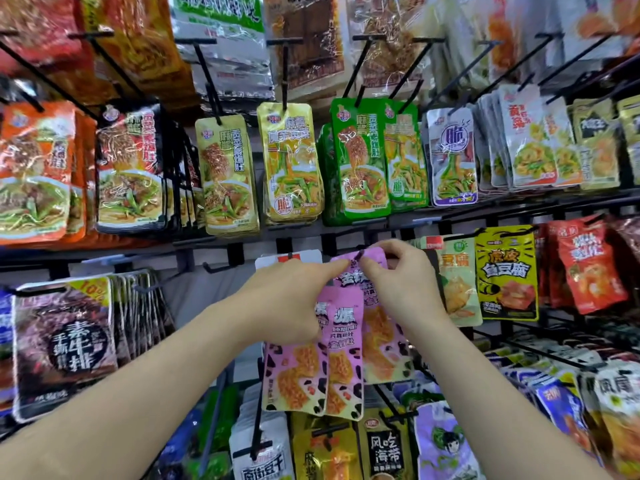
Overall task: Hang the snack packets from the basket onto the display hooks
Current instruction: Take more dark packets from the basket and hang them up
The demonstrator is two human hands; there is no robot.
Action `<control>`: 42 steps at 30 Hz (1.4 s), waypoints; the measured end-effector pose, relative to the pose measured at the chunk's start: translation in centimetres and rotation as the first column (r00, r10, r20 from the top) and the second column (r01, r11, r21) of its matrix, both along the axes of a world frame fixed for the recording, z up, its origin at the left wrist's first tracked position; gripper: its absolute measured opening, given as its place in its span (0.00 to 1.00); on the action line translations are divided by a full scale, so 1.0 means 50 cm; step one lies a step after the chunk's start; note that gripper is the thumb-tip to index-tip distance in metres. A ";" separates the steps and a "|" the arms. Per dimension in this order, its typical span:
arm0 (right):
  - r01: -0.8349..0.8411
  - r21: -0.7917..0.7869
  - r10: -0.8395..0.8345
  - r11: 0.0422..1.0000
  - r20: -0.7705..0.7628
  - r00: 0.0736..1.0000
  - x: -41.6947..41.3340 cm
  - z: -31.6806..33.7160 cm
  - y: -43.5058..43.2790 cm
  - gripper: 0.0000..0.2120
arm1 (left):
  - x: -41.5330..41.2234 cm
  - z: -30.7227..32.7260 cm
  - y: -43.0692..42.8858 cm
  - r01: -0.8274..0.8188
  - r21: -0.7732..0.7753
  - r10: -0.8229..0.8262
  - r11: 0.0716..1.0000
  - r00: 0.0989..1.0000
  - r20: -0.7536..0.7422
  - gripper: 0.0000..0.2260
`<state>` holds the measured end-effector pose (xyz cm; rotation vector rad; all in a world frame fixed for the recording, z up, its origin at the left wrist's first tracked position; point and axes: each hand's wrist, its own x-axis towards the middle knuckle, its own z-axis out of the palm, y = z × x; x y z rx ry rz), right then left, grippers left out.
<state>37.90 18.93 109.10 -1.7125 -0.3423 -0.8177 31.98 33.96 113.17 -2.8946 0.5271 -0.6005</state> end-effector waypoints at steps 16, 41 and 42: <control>0.541 -0.373 -0.332 0.754 0.494 0.804 -0.028 -0.047 -0.015 0.09 | -0.019 -0.007 0.038 0.046 -0.253 -0.050 0.966 0.999 -0.009 0.34; -0.480 0.152 0.501 0.864 -0.157 0.851 -0.113 -0.063 -0.039 0.05 | -0.047 -0.040 0.042 0.236 -0.434 -0.218 0.870 0.972 0.091 0.14; -0.473 0.067 0.478 0.878 -0.123 0.870 -0.117 -0.061 -0.034 0.07 | -0.052 -0.041 0.030 0.259 -0.392 -0.241 0.883 0.966 0.094 0.11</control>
